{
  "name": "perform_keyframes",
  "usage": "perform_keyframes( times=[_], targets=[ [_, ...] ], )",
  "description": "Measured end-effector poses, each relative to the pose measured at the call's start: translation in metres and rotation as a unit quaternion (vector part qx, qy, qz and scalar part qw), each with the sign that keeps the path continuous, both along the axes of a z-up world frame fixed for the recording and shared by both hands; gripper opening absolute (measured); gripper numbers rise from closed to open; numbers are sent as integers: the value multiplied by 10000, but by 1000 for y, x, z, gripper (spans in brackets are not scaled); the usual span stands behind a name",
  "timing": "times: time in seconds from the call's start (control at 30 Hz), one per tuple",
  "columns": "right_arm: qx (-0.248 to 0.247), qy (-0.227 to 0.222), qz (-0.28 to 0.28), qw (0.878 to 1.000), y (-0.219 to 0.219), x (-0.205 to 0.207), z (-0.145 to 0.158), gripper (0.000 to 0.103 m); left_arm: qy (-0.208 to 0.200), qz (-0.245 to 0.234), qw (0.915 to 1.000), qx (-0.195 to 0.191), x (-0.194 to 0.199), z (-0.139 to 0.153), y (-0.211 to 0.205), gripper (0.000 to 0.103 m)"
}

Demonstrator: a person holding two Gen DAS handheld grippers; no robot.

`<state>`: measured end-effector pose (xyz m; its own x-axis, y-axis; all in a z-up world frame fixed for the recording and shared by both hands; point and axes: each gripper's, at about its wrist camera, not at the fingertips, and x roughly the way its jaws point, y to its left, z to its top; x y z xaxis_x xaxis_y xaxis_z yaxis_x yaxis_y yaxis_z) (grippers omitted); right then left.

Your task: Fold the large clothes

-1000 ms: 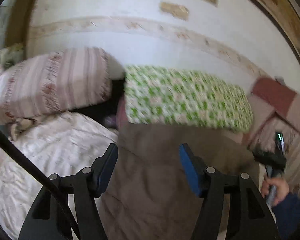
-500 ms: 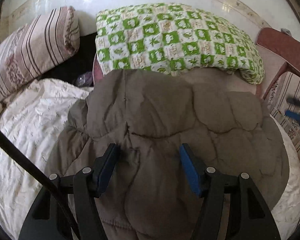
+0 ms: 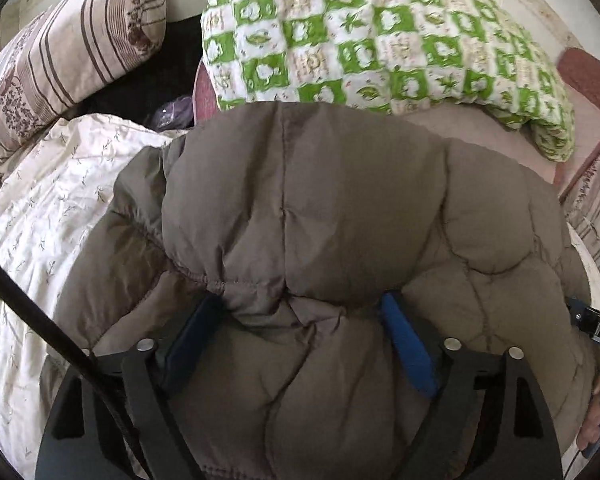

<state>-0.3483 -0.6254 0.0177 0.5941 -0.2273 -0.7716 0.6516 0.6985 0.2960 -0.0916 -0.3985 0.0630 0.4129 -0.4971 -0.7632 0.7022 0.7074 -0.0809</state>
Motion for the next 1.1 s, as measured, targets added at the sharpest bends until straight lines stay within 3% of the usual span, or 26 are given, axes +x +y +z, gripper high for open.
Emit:
perform_keyframes(
  times=[0.1, 0.17, 0.3, 0.47, 0.53, 0.57, 0.63, 0.77, 0.87, 1.1],
  targets=[
    [-12, 74, -144, 9999, 3, -2, 5, 75, -121, 88, 9997, 210, -6, 3, -1, 88],
    [113, -199, -321, 9992, 16, -20, 21, 74, -108, 98, 9998, 127, -16, 13, 12, 86],
    [-9, -723, -163, 9972, 62, -61, 55, 74, -179, 20, 9997, -188, -49, 39, 61, 85],
    [-100, -1174, -5, 9930, 126, -96, 67, 74, -252, 188, 9990, -330, -96, 47, 127, 85],
    [-334, -1184, -86, 9924, 145, -95, 66, 71, -237, 250, 9987, -376, -105, 43, 143, 85],
    [-404, -1162, -63, 9924, 150, -89, 65, 63, -288, 318, 9983, -386, -109, 41, 150, 85],
    [-503, -1074, 39, 9929, 158, -77, 63, 56, -405, 494, 9969, -465, -108, 37, 159, 86],
    [-664, -961, 191, 9930, 161, -47, 42, 55, -429, 552, 9963, -506, -95, 23, 153, 85],
    [-762, -611, 293, 9948, 155, -25, 22, 55, -322, 502, 9978, -299, -82, 3, 141, 86],
    [-350, -468, 397, 9975, 135, -12, -6, 56, -361, 432, 9984, -90, -68, -13, 125, 91]
  ],
)
